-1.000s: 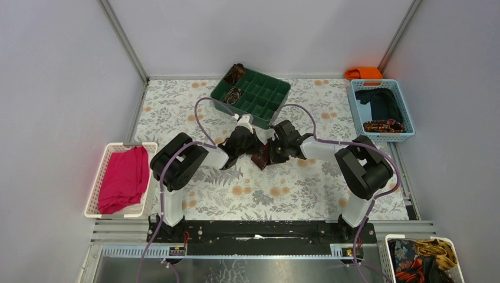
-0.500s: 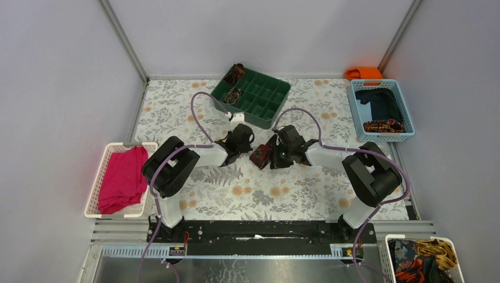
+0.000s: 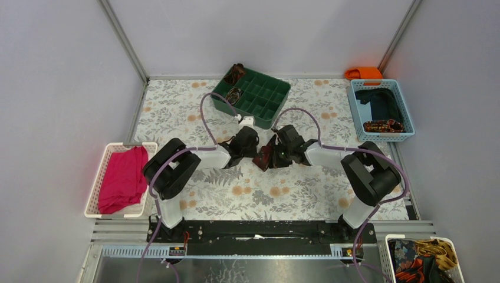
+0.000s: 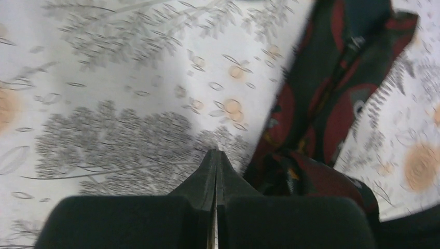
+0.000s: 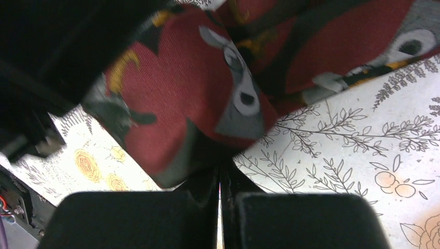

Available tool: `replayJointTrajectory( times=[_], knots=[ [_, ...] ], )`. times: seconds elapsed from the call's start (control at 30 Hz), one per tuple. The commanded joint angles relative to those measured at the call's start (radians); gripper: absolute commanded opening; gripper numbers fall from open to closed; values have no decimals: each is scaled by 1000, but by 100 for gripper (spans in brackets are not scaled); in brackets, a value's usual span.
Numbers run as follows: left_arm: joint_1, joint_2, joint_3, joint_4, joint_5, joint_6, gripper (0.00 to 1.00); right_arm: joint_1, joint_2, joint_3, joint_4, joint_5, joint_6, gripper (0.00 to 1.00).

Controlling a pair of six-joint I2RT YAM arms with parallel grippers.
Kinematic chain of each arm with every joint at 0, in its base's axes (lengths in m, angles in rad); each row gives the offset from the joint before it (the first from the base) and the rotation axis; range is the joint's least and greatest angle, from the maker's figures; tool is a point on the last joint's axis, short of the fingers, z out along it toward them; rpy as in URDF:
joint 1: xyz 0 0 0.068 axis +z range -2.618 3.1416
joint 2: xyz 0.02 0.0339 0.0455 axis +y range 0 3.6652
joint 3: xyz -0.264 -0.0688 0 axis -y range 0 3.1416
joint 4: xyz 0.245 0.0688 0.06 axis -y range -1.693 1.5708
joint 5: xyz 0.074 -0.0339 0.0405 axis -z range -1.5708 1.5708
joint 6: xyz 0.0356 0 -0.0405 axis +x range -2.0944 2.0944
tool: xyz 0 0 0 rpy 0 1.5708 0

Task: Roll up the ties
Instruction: Roll the tie at the center of the board.

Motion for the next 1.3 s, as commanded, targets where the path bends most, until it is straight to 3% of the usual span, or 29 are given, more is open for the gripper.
replayJointTrajectory(
  times=[0.0,0.2,0.37,0.57,0.83,1.0,1.27],
  knots=[
    [-56,28,-34,-108,111,22,0,14,41,32,-17,0,3,0],
    [-87,18,-59,-136,97,25,0,25,46,66,-22,-6,9,0],
    [-84,41,-19,-225,-24,26,0,32,23,54,-34,8,12,0],
    [-21,111,81,-319,-162,15,0,32,-50,26,-123,162,6,0],
    [42,139,198,-294,-172,93,0,15,-41,-5,-221,353,45,0],
    [44,157,248,-270,-121,110,0,-19,29,41,-227,347,38,0],
    [21,128,183,-79,207,68,0,-40,90,126,-215,282,5,0]
  ],
)
